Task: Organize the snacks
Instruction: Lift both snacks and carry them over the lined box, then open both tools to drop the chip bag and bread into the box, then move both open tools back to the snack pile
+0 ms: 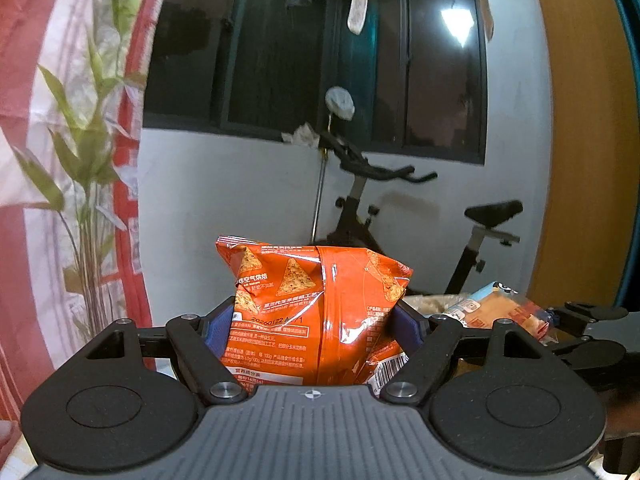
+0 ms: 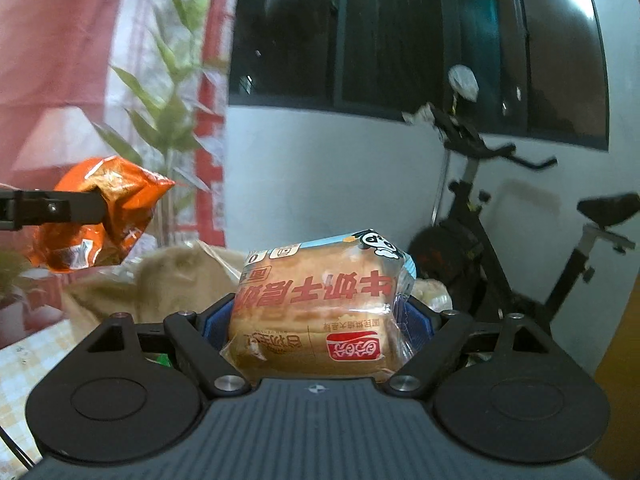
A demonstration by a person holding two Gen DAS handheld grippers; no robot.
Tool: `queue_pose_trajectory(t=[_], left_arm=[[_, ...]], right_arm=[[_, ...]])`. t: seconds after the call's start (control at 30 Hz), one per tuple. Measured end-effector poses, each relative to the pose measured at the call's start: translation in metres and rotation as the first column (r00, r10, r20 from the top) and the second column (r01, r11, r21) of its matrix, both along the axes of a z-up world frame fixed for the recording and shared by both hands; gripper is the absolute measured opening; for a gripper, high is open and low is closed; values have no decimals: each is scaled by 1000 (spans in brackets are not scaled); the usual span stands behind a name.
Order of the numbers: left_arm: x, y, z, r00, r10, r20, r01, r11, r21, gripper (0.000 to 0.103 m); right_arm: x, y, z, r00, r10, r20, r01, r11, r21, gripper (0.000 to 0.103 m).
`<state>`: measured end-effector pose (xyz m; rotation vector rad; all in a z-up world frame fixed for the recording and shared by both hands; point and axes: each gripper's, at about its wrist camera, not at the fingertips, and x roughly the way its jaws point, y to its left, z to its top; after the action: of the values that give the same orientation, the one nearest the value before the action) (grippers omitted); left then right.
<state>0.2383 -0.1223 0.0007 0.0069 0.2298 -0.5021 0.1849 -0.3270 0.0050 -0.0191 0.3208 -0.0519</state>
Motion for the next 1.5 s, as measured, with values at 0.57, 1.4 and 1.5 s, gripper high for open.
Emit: queue_pose_trajectory(t=[0.57, 1.4, 1.5], left_arm=[[25, -16, -15, 996, -27, -87, 37, 993, 109, 90], [-21, 78, 0, 988, 71, -135, -67, 997, 30, 90], [-29, 92, -3, 985, 107, -134, -104, 994, 24, 90]], right_arm=[[9, -11, -24, 990, -35, -137, 40, 999, 34, 87], [-43, 18, -6, 999, 16, -43, -13, 998, 56, 94], [-51, 27, -8, 999, 29, -24, -27, 998, 57, 94]])
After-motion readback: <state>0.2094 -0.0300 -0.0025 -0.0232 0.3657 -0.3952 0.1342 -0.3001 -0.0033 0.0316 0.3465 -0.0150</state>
